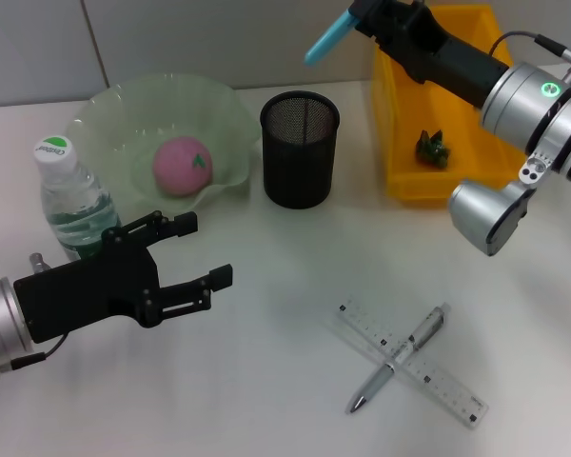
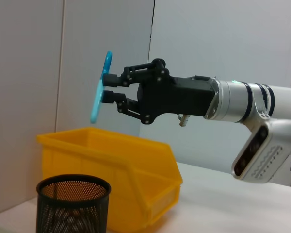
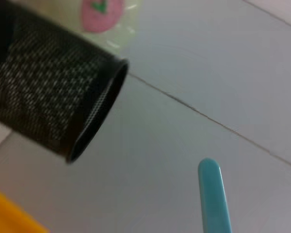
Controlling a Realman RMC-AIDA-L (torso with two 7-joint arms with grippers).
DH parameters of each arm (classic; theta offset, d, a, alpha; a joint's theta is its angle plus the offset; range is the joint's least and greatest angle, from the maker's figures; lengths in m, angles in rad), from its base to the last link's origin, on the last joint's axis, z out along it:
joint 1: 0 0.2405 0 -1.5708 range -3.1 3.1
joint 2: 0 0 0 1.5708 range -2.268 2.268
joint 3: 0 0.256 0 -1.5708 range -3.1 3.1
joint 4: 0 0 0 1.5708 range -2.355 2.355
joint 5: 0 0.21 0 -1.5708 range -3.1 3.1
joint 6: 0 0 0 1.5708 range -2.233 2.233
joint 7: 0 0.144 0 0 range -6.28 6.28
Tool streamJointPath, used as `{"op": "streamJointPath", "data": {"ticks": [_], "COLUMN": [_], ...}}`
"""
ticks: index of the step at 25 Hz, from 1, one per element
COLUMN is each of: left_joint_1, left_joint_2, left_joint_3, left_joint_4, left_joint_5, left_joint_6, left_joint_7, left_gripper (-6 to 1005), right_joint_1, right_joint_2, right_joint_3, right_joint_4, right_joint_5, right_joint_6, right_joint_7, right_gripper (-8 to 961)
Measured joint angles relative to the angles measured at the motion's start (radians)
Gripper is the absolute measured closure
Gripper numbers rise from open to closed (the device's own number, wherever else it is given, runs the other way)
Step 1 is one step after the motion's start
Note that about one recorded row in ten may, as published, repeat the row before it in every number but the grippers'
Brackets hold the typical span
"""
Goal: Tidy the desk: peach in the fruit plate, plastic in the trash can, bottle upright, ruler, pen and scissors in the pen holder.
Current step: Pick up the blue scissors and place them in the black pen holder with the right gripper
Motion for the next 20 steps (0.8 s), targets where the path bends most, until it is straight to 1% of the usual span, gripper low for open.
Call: {"op": "streamJointPath", "data": {"ticks": [2,4,6,10,12,13,14,17,20], "left_joint_1": [0.000,-0.001,-0.002,-0.002,-0.001,-0.001,0.000,-0.002,-0.004], "left_joint_2": [0.000,0.000,0.000,-0.002,-0.002,-0.002,-0.002,-0.002,-0.002], "left_joint_3": [0.000,0.000,0.000,0.000,0.000,0.000,0.000,0.001,0.004], "left_joint_4": [-0.024,-0.033,-0.049,-0.075,-0.103,-0.103,-0.125,-0.154,-0.157], "left_joint_5": [-0.021,-0.026,-0.033,-0.050,-0.077,-0.077,-0.097,-0.115,-0.119], "left_joint_6": [-0.001,-0.003,-0.009,-0.015,-0.015,-0.015,-0.015,-0.016,-0.017], "left_joint_7": [0.031,0.042,0.066,0.110,0.152,0.152,0.187,0.228,0.234], "left_gripper": [155,155,155,155,155,155,155,155,155], "right_joint_1": [-0.001,0.001,0.004,0.007,0.020,0.020,0.028,0.065,0.079], "right_joint_2": [0.000,0.000,-0.001,-0.001,-0.002,-0.002,-0.002,-0.007,-0.010], "right_joint_3": [-0.015,-0.024,-0.065,-0.098,-0.104,-0.104,-0.104,-0.097,-0.091], "right_joint_4": [0.000,0.002,0.003,0.000,0.013,0.013,0.023,0.061,0.072], "right_joint_5": [0.000,0.000,0.000,-0.003,-0.005,-0.005,-0.005,-0.004,-0.004], "right_joint_6": [0.011,0.019,0.053,0.064,0.065,0.065,0.067,0.086,0.090], "right_joint_7": [-0.096,-0.121,-0.181,-0.242,-0.311,-0.311,-0.336,-0.410,-0.447], "right_gripper": [715,715,715,714,714,714,714,713,713]}}
